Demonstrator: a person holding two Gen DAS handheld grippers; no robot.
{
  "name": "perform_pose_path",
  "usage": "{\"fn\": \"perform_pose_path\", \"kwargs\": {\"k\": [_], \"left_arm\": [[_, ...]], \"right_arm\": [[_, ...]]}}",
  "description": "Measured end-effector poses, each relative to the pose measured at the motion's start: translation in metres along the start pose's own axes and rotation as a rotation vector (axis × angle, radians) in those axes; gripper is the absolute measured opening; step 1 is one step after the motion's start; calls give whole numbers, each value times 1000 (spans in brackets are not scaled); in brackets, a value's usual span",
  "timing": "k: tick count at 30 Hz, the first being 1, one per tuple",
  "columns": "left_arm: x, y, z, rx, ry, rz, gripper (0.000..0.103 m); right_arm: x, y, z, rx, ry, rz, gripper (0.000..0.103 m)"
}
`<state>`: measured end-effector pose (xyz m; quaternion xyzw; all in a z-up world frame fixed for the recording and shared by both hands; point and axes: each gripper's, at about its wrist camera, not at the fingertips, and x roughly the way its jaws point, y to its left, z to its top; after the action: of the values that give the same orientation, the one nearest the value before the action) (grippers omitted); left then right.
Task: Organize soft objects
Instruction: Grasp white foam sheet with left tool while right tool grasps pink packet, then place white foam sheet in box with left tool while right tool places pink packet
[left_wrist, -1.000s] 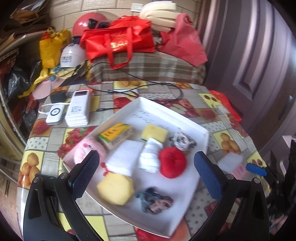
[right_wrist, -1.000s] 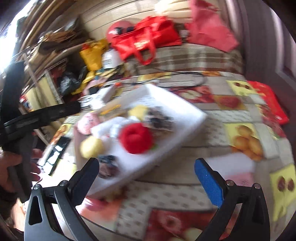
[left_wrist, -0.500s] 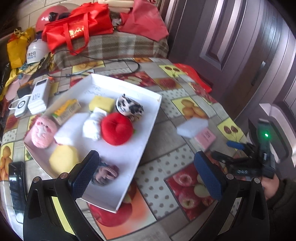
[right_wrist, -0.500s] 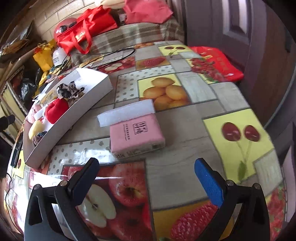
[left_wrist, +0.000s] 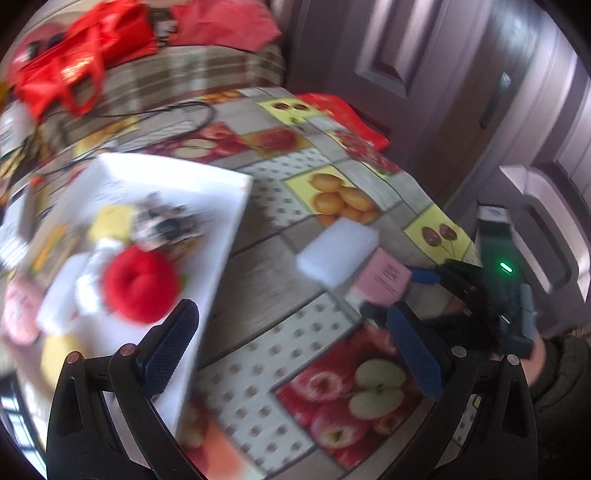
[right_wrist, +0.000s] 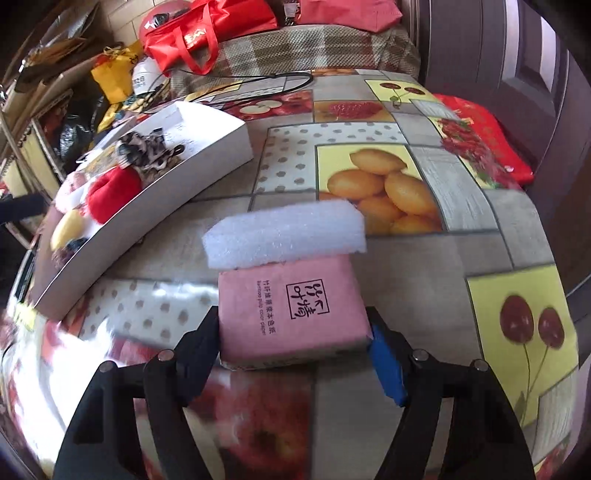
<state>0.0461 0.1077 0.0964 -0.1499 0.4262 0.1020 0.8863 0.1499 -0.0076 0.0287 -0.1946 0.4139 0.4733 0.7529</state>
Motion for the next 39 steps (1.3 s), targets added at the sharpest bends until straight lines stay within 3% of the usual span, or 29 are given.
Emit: {"fn": "perform_pose_path", "kwargs": {"k": [7,13,14,15,16,21,26,39], "left_arm": [[70,-46,35,181,69,-19,103],[126,-63,40,297,166,52,95],[130,-64,38,307,174,59,86],[134,-64,35,316,186,65,69],[135,-65,32,318,187,70,68],[121,-63,23,301,146,24,63],[81,-60,17,191,57,13,63],[-67,-10,-3,-43,-168,147,63]], "right_arm": [[-51,-53,-56,161,-14,-3,74],[-85,-93,-82,336,-56,-2,74],[-89,-97,-84,348,-61,-6,74],[-91,-98,-85,354,-65,-9,74],[-93,-100,-86,360,-70,-12,74],[-100,-102,-84,381,-99,-5,74],[-109,-90,-69,370,-142,2,74],[-130,-37,-15,314,-295,34,75]]}}
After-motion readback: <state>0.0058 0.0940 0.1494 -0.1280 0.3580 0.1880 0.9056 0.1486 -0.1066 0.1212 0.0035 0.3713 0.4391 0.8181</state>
